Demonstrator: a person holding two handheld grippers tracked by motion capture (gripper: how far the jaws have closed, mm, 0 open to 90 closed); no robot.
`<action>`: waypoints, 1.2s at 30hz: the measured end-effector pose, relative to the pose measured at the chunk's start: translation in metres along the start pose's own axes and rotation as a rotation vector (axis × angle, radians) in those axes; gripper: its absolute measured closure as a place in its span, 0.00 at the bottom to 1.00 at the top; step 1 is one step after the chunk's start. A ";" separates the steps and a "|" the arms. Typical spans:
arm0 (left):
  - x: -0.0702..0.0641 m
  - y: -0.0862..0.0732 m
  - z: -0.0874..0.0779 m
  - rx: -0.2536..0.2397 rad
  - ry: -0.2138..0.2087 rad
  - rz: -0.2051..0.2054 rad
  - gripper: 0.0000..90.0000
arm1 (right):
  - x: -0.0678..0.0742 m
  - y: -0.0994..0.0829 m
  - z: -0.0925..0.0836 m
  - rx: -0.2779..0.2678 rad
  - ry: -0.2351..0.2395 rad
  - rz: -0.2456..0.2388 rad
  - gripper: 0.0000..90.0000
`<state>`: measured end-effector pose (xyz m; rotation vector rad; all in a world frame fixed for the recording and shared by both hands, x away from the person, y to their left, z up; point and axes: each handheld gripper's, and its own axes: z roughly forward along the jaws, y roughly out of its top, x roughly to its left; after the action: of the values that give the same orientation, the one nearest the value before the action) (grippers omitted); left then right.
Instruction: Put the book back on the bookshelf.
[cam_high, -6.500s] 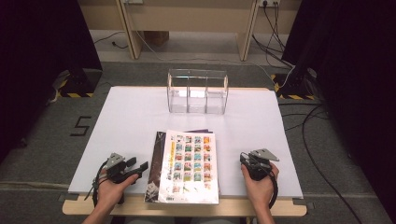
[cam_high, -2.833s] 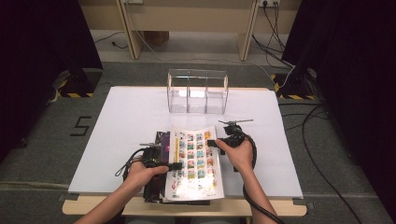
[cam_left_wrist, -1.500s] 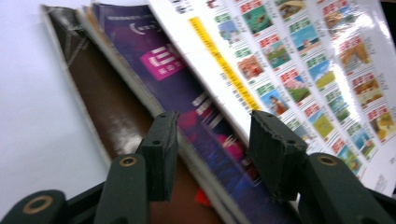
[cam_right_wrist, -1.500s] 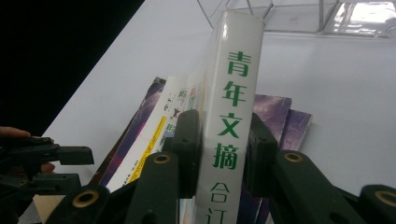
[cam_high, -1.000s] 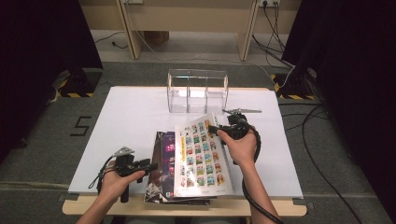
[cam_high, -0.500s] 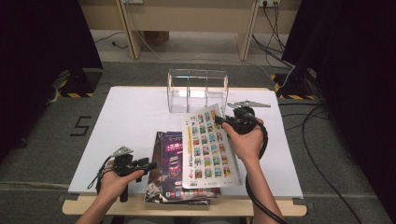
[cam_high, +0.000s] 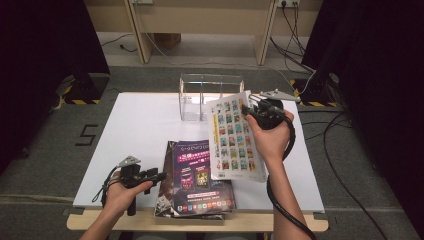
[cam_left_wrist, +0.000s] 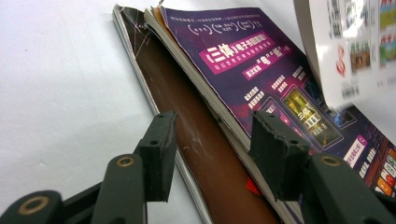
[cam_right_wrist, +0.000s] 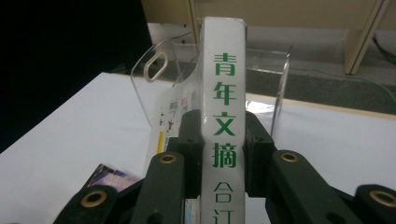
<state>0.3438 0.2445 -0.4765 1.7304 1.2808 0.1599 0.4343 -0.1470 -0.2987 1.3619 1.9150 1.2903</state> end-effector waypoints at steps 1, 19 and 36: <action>0.000 0.000 0.000 -0.001 0.000 0.001 0.56 | -0.002 0.004 -0.002 -0.007 -0.017 0.001 0.82; 0.000 0.000 0.001 -0.004 -0.007 -0.005 0.56 | -0.028 0.032 -0.002 -0.054 -0.205 0.039 0.82; 0.004 -0.002 0.002 0.003 -0.003 -0.013 0.56 | -0.019 0.065 0.023 -0.089 -0.037 0.037 0.82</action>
<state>0.3458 0.2462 -0.4808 1.7244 1.2907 0.1478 0.4910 -0.1496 -0.2552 1.3730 1.7936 1.3422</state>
